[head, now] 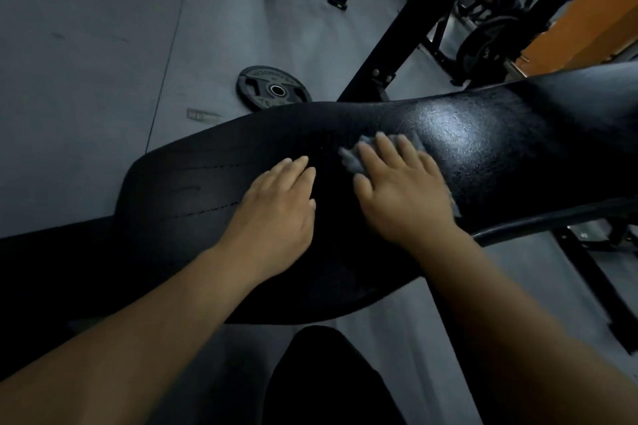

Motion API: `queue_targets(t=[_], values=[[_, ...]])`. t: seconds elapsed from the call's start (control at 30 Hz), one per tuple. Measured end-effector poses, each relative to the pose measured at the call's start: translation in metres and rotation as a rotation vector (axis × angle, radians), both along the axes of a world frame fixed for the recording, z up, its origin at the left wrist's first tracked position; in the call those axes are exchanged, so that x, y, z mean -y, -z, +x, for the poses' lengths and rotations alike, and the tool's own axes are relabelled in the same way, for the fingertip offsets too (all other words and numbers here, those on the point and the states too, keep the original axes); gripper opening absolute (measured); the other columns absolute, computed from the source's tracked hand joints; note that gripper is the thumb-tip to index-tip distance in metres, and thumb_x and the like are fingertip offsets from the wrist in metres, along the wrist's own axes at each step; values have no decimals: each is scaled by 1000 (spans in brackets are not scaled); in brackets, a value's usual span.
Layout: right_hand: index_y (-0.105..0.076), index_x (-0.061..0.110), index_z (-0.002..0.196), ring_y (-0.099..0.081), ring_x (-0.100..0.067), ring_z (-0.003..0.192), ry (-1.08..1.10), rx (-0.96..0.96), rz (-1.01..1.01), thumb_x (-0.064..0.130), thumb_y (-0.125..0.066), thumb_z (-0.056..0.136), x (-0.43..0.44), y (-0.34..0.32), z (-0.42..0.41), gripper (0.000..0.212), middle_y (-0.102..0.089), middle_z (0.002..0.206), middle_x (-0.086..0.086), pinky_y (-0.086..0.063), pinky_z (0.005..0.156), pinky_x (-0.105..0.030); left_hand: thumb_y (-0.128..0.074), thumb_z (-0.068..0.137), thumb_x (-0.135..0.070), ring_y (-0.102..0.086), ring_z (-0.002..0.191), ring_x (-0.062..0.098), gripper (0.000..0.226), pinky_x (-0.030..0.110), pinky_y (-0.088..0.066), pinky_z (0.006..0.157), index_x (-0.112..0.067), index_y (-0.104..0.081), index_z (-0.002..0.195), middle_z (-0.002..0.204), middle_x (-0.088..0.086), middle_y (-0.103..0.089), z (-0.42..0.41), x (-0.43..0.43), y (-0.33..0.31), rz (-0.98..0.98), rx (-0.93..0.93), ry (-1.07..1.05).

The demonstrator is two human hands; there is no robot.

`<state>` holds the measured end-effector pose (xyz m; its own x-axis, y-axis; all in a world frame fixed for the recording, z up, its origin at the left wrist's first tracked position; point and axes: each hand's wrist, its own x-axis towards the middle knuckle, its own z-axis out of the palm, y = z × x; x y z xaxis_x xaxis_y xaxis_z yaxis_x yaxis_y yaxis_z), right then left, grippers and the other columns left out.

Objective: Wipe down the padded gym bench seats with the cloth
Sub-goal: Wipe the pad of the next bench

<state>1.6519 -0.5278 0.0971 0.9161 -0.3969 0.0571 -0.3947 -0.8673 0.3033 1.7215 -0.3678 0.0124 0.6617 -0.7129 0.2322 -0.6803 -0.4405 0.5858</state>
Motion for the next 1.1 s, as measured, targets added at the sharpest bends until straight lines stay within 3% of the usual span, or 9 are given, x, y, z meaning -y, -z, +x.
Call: queue_targets(t=[0.07,0.2,0.27,0.37,0.47,0.57,0.77,0.97,1.1], values=[[-27,27,156,-13,-28,153,-13,-25,-2,49,-24,97,-17,15,18,63,-19,166,-4,-13,120,-47,-34,105,-28,-13,152,20,53,32,-9,122,-11,-28,155,164,5,-19,2,0,2,-19,1,-12],[-42,26,151,-31,-27,148,-247,-105,29,47,-30,94,-33,19,-28,62,-37,159,-2,-23,118,-42,-23,100,-28,-21,150,19,57,29,-12,122,-8,-34,152,162,6,-28,12,0,8,-68,-18,5],[-38,28,152,-28,-26,149,-178,-92,-14,46,-29,95,2,3,-17,61,-34,161,-1,-20,118,-41,-22,98,-29,-23,149,20,59,30,-15,122,-8,-35,152,160,6,-30,13,4,11,-86,-17,-13],[-21,30,158,-9,-25,154,64,-34,-31,48,-20,98,31,-4,50,63,-14,167,0,-12,122,-45,-19,97,-30,-25,148,20,60,32,-18,122,-8,-37,150,159,6,-32,10,8,15,-111,-16,-42],[-20,29,158,-8,-26,154,-37,-66,-19,49,-15,93,3,16,70,69,-14,167,0,-10,122,-46,-18,97,-31,-26,148,20,61,32,-19,122,-8,-38,150,159,7,-33,12,6,17,-119,-9,-33],[-22,34,158,-10,-20,154,-180,-139,-6,51,-15,95,-6,13,31,65,-15,166,7,-9,123,-40,-20,96,-32,-24,149,20,62,33,-18,123,-7,-36,151,160,8,-31,17,8,13,-114,-26,-25],[-21,30,157,-10,-24,153,57,-10,-51,46,-22,101,28,10,103,58,-17,167,1,-13,122,-47,-32,102,-35,-10,152,19,59,35,-10,124,-11,-24,156,165,4,-16,50,14,12,-87,-66,-82],[-17,38,158,-4,-17,154,-172,-183,4,52,-18,97,2,13,59,62,-10,167,10,-8,124,-41,-36,101,-30,-14,152,21,57,37,-11,124,-10,-28,154,164,6,-20,56,16,17,-100,-72,-96],[-21,34,157,-9,-22,154,45,-20,-28,45,-25,101,20,13,107,58,-17,167,3,-10,121,-43,-32,103,-32,-8,153,18,58,35,-7,125,-12,-22,157,166,3,-14,56,16,18,-97,-82,-78]])
